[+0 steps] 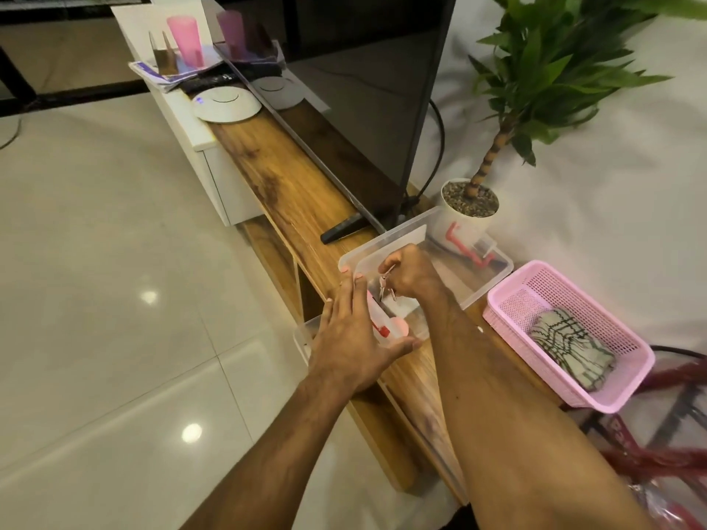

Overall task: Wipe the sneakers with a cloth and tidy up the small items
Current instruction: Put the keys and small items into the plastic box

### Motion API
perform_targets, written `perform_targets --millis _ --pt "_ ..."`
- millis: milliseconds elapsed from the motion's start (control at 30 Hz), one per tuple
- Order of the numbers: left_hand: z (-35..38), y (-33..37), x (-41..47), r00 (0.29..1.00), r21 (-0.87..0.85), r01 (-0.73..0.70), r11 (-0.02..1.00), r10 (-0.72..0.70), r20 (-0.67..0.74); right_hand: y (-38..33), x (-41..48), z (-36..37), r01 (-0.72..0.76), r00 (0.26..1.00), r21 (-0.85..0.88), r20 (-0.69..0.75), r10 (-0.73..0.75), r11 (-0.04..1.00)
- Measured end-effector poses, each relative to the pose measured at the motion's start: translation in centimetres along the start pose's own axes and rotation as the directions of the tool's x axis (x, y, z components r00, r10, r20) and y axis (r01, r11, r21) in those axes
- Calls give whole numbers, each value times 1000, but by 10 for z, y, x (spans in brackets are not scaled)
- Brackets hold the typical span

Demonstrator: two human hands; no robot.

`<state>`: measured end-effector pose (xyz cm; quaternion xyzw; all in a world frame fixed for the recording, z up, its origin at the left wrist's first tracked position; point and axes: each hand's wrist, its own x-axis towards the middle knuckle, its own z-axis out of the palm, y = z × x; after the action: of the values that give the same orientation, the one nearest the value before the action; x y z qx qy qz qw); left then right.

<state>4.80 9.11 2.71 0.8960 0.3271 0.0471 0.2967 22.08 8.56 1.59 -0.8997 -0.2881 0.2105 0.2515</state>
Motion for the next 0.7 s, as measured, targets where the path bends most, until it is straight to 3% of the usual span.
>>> perform_targets --millis 100,300,533,700 --pt "0 0 1 1000 14 2 1000 -2 -1 3 1 7 3 1000 -62 -5 -3 998" --pt "-1 1 1 1000 25 4 1000 -4 5 6 -3 -1 13 995 -31 -97 -16 999" --pt "-8 6 2 998 85 21 996 -25 52 2 -36 -49 66 981 142 -192 -38 988" --pt "-14 13 0 996 86 37 996 -44 79 22 -71 -86 37 953 277 -297 49 960"
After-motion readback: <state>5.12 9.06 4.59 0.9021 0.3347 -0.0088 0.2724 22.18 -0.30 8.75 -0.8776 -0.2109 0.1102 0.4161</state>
